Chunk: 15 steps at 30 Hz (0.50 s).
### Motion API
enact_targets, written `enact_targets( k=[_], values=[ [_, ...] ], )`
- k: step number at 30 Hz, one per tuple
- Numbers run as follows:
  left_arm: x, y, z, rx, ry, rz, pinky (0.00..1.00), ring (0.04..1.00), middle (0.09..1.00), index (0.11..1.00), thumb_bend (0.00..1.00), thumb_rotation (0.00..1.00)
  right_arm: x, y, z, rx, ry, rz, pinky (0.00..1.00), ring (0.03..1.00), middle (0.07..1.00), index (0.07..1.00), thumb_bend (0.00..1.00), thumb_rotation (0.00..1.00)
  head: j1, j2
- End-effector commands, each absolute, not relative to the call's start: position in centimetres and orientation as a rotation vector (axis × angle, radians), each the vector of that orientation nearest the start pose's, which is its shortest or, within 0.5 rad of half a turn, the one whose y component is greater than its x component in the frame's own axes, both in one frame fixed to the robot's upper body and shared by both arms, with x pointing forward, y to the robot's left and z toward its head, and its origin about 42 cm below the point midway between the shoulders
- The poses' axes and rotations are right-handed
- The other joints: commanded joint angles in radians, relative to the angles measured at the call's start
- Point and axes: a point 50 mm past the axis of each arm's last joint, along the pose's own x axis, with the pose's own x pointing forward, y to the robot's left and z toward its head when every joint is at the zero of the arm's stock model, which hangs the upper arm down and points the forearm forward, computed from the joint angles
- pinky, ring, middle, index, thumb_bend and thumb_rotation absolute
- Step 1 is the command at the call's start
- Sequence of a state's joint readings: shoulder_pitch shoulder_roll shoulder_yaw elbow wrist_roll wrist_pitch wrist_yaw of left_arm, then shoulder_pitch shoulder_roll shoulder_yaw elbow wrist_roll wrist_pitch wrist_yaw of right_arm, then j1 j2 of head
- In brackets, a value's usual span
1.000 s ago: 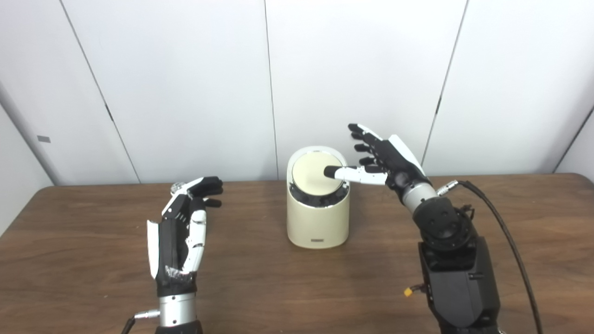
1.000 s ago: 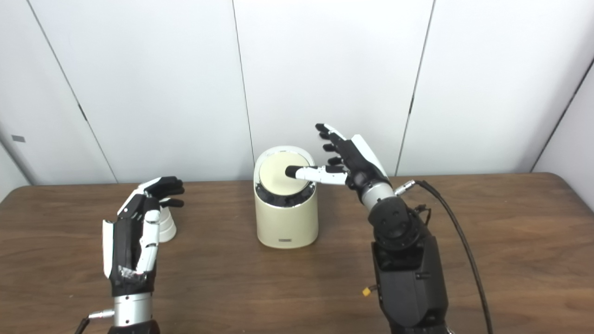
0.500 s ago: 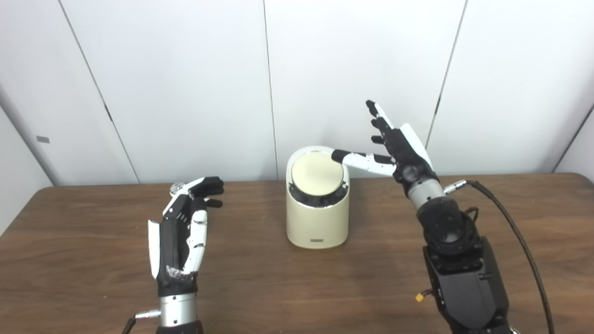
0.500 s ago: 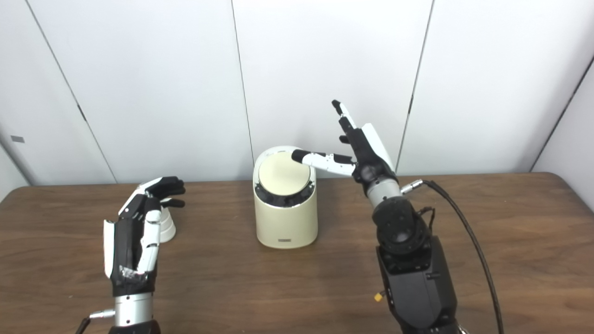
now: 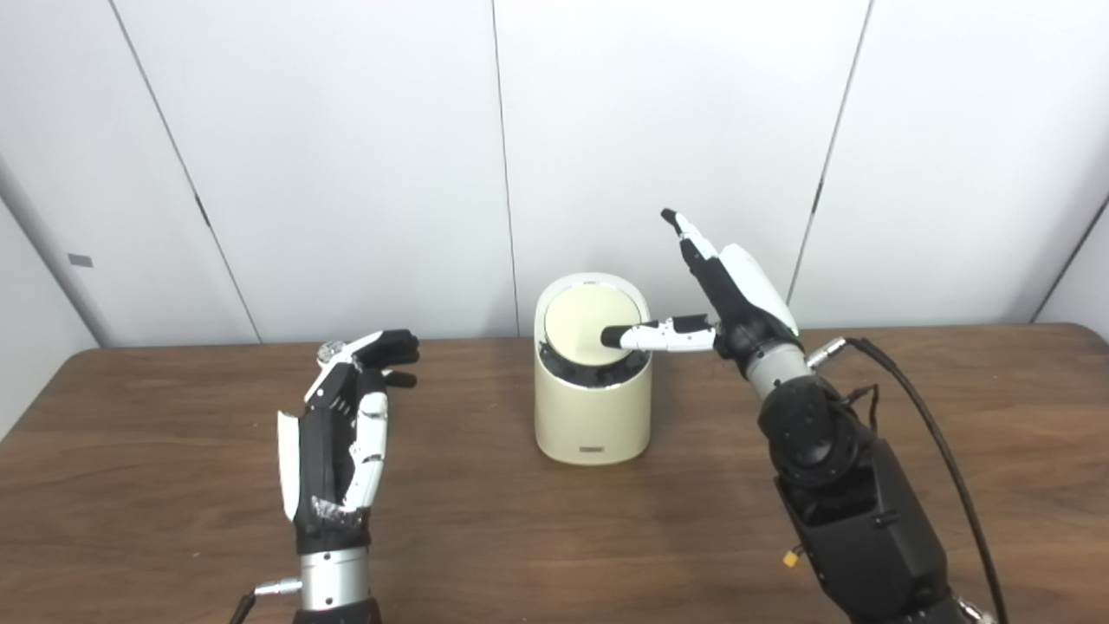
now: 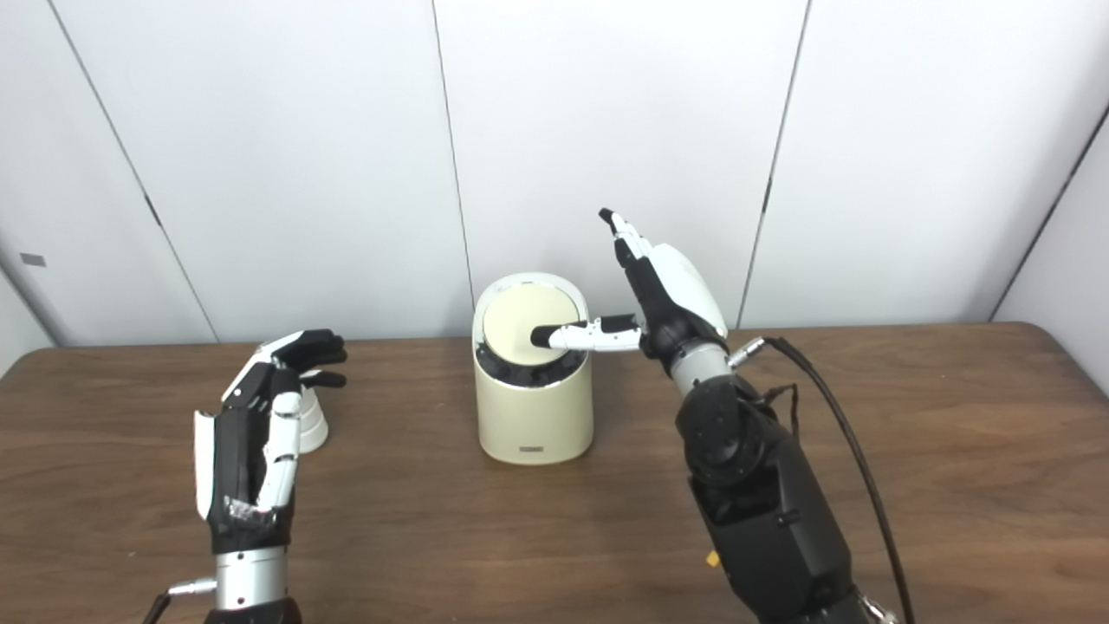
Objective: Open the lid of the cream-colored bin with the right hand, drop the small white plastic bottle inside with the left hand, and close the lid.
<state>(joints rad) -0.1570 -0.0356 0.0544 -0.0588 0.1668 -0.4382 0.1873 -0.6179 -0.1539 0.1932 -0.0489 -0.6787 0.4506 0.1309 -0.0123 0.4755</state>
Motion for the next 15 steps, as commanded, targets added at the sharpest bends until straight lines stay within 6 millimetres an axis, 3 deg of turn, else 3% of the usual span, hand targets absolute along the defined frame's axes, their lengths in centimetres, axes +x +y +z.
enact_targets(
  k=[1,5,15],
  values=[
    [32.1,20.1,20.7,0.064,-0.743,0.177,0.57,0.67,0.684,0.68,0.22,0.72,43.5,-16.1,32.5,-0.877,-0.34,-0.064,0.96,1.0,1.0,1.0,0.98,0.43,0.0,0.001],
    [32.2,20.2,20.6,0.069,-0.742,0.174,0.58,0.672,0.686,0.682,0.22,0.73,44.0,-15.7,32.0,-0.894,-0.335,-0.079,0.97,1.0,1.0,1.0,0.95,0.4,0.0,0.001],
    [32.2,20.2,20.6,0.083,-0.742,0.173,0.57,0.671,0.687,0.681,0.23,0.76,44.9,-15.1,30.9,-0.897,-0.3,-0.101,0.99,1.0,1.0,1.0,0.91,0.44,0.0,0.001]
  ],
)
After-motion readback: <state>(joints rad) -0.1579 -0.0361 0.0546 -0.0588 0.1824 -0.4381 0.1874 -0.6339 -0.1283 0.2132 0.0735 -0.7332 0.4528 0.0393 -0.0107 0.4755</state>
